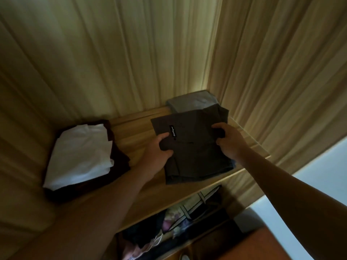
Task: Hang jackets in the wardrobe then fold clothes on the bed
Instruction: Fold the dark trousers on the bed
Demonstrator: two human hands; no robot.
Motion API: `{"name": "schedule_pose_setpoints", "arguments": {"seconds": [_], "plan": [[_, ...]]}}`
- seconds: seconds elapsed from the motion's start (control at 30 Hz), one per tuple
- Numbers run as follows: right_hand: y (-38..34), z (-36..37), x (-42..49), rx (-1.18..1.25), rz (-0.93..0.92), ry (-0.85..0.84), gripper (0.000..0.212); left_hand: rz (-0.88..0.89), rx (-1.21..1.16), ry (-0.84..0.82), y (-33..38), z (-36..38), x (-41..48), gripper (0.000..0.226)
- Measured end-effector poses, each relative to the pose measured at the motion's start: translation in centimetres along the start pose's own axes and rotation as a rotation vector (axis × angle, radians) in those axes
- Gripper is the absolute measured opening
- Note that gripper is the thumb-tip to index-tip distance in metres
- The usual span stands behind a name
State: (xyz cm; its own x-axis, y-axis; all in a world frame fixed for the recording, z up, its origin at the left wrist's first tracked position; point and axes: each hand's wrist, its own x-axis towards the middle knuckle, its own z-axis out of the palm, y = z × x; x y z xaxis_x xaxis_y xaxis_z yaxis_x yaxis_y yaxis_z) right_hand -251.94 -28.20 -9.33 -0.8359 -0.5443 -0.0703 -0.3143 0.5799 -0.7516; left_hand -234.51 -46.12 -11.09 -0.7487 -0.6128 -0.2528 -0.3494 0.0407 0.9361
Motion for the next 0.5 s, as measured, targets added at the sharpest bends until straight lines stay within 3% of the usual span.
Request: {"name": "schedule_pose_setpoints", "arguments": {"seconds": [0.3,0.4,0.5], "plan": [[1.4,-3.3,20.5,-0.271,-0.098,0.029,0.055,0.004,-0.059,0.027,4.5,4.6,17.2,0.069],[3.0,-2.1,24.6,-0.472,-0.028,-0.01,0.051,-0.09,0.013,-0.035,2.9,5.0,21.4,0.084],[5.8,0.9,24.6,-0.596,0.013,-0.12,0.062,-0.13,0.113,-0.019,-1.0,5.9,24.6,0.093]]}}
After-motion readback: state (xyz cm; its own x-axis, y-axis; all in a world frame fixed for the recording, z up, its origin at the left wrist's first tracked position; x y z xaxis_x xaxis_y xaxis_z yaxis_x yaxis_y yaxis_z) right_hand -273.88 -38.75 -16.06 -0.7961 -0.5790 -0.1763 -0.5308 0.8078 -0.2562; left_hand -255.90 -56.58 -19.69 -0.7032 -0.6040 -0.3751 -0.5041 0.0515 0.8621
